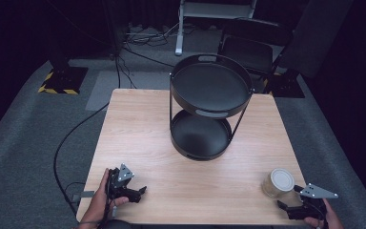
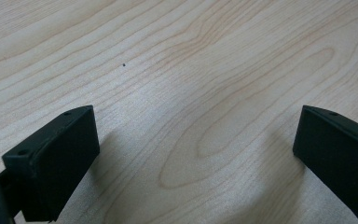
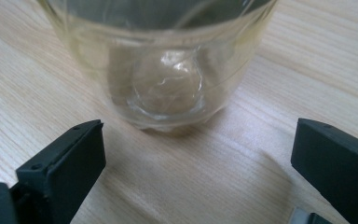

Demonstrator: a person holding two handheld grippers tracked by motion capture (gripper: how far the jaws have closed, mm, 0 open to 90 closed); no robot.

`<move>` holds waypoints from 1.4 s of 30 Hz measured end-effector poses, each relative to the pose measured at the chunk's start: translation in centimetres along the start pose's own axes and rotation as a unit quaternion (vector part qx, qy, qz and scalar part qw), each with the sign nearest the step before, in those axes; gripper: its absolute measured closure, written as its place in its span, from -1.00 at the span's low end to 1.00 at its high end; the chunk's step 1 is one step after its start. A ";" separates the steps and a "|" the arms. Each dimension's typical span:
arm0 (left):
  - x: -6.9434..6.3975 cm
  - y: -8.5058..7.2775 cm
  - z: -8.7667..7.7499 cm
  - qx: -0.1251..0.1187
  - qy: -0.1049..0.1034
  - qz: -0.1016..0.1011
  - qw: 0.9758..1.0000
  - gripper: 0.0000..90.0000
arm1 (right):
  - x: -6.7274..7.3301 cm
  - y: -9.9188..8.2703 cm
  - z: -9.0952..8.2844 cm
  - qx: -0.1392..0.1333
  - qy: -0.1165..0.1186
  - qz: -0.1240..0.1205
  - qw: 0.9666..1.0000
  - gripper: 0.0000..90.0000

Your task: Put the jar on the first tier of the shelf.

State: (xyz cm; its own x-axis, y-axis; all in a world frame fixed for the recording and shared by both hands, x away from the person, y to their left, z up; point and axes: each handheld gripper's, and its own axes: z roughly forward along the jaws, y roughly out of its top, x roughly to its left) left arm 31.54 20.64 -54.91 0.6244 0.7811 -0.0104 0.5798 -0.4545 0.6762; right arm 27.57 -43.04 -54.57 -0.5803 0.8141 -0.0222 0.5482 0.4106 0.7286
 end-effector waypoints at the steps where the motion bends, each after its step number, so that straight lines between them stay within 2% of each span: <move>1: 0.0 0.0 0.0 0.000 0.000 0.000 1.000 -1.00 | 0.1 0.1 0.0 0.000 0.000 -0.005 1.000 -0.93; 6: 0.0 0.0 0.0 0.000 0.000 0.000 1.000 -1.00 | 0.3 0.5 -0.2 -0.004 0.002 -0.012 1.000 -0.94; 19: 0.0 0.0 0.0 0.000 0.000 0.000 1.000 -1.00 | 0.7 2.0 -0.2 -0.025 0.020 -0.013 0.999 -0.94; 42: 0.0 0.0 0.0 0.000 0.000 0.000 1.000 -1.00 | 1.1 3.6 0.6 -0.030 0.016 -0.020 0.999 -0.94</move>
State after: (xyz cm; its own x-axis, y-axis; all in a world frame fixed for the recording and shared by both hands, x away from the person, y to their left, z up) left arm 31.55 20.64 -54.91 0.6248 0.7808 -0.0102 0.5794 -0.4548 0.6764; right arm 29.28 -40.40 -52.34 -0.6210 0.7832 -0.0314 0.4866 0.4167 0.7678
